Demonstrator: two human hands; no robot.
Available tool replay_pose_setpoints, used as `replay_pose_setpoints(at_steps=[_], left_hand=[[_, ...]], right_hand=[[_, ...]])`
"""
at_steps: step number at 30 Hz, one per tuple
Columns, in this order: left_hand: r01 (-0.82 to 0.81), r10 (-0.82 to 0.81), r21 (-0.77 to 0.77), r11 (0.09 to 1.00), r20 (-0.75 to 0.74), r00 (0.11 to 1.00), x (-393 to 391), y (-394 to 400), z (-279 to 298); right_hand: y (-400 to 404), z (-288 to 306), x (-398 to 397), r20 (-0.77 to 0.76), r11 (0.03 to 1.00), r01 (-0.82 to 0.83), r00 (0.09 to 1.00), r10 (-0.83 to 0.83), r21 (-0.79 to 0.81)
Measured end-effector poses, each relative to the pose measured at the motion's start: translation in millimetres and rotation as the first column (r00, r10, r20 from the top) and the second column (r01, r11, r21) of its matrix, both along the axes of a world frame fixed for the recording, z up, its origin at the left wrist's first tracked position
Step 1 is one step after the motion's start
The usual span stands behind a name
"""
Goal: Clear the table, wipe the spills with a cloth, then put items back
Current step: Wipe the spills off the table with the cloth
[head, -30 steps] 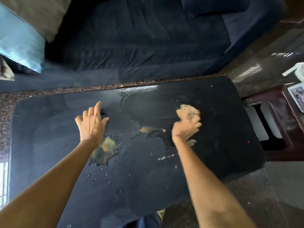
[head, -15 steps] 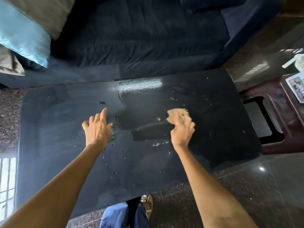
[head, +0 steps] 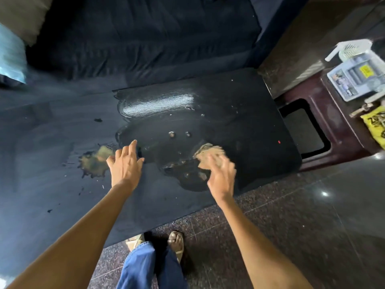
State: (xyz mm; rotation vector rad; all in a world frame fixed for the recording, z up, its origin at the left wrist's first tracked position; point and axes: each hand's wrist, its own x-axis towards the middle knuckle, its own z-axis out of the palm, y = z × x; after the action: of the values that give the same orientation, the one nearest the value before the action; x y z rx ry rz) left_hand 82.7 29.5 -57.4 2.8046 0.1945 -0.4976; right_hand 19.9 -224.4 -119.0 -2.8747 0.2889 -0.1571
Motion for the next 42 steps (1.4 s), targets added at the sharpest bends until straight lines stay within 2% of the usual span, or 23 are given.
replay_pose_setpoints(at_steps=[3,6,7,9,10,12,14,16,18,21,23,25,27,28,30,32,34,36,37,38,40,41,42], left_hand=[[0.025,-0.025,0.007,1.0,-0.005,1.0,-8,-12,-2],[0.049,-0.049,0.005,0.999,-0.01,0.999,-17,-24,-6],[0.047,-0.047,0.005,0.999,-0.012,0.999,-19,-26,-6],[0.054,-0.054,-0.002,0.999,-0.016,0.998,-23,-36,-6],[0.061,-0.062,-0.003,0.998,-0.008,0.998,-24,-38,-5],[0.09,-0.09,0.005,0.996,0.01,0.996,-24,-42,-5],[0.108,-0.108,0.014,0.994,0.017,0.994,-22,-46,-5],[0.104,-0.104,0.002,0.995,0.027,0.994,-17,-49,-3],[0.11,-0.11,-0.006,0.994,0.036,0.993,-15,-51,-3],[0.124,-0.124,0.007,0.992,0.043,0.991,-18,-56,-5],[0.122,-0.122,0.004,0.993,0.036,0.992,-23,-62,-6],[0.127,-0.127,-0.002,0.992,0.033,0.991,-28,-68,-6],[0.161,-0.161,-0.007,0.987,0.036,0.986,-30,-77,-7],[0.179,-0.178,-0.005,0.984,0.041,0.983,-30,-80,-8],[0.2,-0.2,0.004,0.98,0.046,0.979,-25,-85,-7],[0.204,-0.205,0.016,0.979,0.055,0.977,-20,-89,-7],[0.213,-0.214,0.021,0.977,0.054,0.975,-17,-96,-8],[0.22,-0.22,0.01,0.975,0.056,0.974,-18,-104,-9],[0.227,-0.226,0.002,0.974,0.058,0.972,-18,-108,-10],[0.229,-0.228,-0.007,0.973,0.061,0.972,-20,-111,-13],[0.221,-0.22,-0.02,0.975,0.062,0.974,-22,-115,-16],[0.217,-0.216,-0.017,0.976,0.05,0.975,-23,-115,-17],[0.212,-0.211,-0.016,0.977,0.042,0.977,-25,-116,-19]], right_hand=[[-10,6,6,-0.024,0.926,0.376,0.927,-0.375,0.043],[28,11,-1,-0.076,0.906,0.415,0.909,-0.41,0.085],[44,10,-7,-0.068,0.935,0.341,0.94,-0.335,0.099],[60,4,-32,-0.073,0.996,0.06,0.996,-0.056,0.058],[60,2,-45,-0.069,0.991,-0.131,0.989,0.133,0.029],[35,0,-59,-0.058,0.895,-0.446,0.893,0.446,0.018],[-8,-3,-61,-0.096,0.867,-0.498,0.863,0.496,0.009],[-57,-3,-55,-0.137,0.941,-0.339,0.933,0.333,-0.016],[-99,-1,-50,-0.093,1.0,-0.015,0.996,0.013,-0.014],[-102,9,-34,-0.117,0.893,0.451,0.887,-0.447,0.006],[-66,14,-25,-0.126,0.827,0.56,0.825,-0.552,0.046],[-21,14,-30,-0.065,0.894,0.426,0.905,-0.421,0.138],[4,8,-48,-0.074,0.985,0.127,0.99,-0.119,0.116],[4,5,-57,-0.079,0.992,-0.068,0.994,0.077,0.104],[-24,5,-66,-0.06,0.922,-0.383,0.92,0.387,0.058],[-68,13,-63,-0.048,0.886,-0.462,0.885,0.463,0.02],[-121,21,-59,-0.041,0.948,-0.318,0.948,0.317,-0.01],[-170,23,-52,-0.059,0.999,-0.009,0.998,0.006,-0.042],[-188,20,-45,-0.068,0.985,0.17,0.983,-0.172,-0.042],[-197,19,-35,-0.092,0.936,0.351,0.931,-0.353,-0.033],[-191,20,-7,-0.163,0.74,0.67,0.738,-0.655,0.057],[-176,21,4,-0.197,0.633,0.769,0.637,-0.745,0.092],[-157,23,12,-0.207,0.579,0.808,0.589,-0.781,0.114]])
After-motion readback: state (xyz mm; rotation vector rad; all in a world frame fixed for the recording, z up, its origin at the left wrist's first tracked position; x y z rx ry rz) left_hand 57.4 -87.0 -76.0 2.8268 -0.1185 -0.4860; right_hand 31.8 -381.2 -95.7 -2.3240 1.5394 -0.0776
